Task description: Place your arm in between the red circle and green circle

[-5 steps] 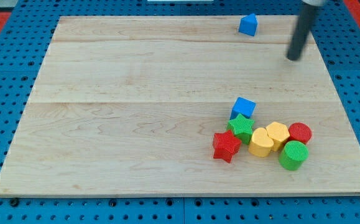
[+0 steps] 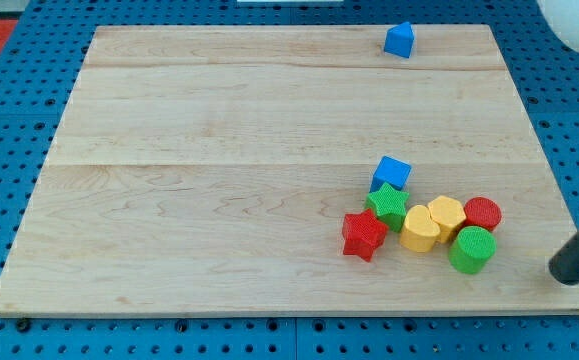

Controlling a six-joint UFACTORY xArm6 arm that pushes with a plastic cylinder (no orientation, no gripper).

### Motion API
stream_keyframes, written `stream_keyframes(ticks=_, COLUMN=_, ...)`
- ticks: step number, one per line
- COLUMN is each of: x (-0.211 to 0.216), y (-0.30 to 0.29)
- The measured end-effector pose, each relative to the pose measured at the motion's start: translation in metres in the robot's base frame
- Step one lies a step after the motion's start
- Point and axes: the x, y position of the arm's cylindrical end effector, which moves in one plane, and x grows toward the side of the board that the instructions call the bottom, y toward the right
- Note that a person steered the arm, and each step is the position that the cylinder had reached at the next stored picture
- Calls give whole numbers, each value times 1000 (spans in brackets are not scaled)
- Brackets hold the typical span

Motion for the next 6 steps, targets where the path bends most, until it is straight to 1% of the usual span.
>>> stream_keyframes(ticks=1, x=-12, y=-29)
stream_keyframes(ticks=3, x=-15, y=-29)
stream_keyframes(ticks=4, x=-28, y=-39)
stream_keyframes(ticks=5, x=-54, y=-59)
stream_keyframes(ticks=6, x=-71, y=-90)
